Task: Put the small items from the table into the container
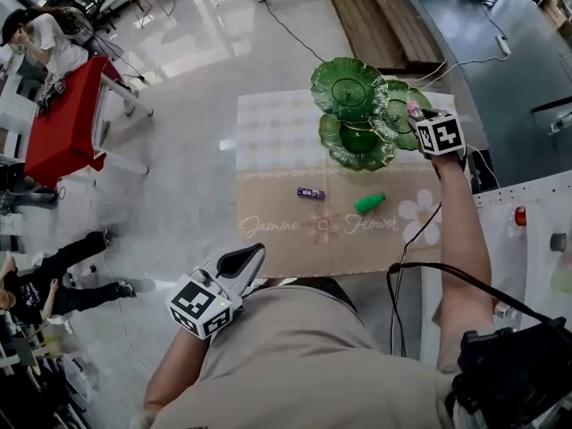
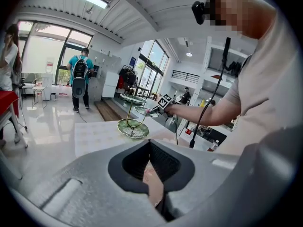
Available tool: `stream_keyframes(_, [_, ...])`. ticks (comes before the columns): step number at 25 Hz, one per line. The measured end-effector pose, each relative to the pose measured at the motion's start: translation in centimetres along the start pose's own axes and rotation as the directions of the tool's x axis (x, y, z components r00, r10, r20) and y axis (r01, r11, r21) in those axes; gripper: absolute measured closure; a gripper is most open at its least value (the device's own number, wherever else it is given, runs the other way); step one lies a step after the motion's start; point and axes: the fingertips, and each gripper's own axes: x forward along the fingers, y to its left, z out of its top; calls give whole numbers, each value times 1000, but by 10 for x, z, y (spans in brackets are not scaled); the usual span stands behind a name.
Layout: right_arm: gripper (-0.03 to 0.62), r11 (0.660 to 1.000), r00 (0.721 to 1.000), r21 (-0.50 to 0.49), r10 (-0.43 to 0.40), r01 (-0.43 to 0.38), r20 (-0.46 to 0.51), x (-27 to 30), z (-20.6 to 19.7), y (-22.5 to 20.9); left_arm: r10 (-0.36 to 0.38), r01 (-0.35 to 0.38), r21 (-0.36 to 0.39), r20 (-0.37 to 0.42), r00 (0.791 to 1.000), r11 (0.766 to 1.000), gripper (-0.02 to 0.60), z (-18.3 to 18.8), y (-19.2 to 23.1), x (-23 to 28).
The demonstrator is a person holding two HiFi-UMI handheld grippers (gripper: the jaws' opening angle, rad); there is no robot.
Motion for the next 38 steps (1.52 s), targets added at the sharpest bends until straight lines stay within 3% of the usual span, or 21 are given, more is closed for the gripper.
stream_keyframes(12, [375,999,999,8,-44,44,13,-12,-5,2,-35,35,7,-7,999,999,574,0,6,-8])
stream_keyframes(23, [375,991,992,88,-108,102,61,-63,-24,24,-129,129,40,-8,992,991,574,-1,11,-25])
stream_keyframes(31, [397,983,986,160,-112,92,120,-122,-46,91,-224,224,57,-2,975,973,574,-5,17,-44])
stream_keyframes(38, [434,975,982,222,-56,15,180,-170,-64,194,-325,325,70,-14,946,943,574,-12,15,-62])
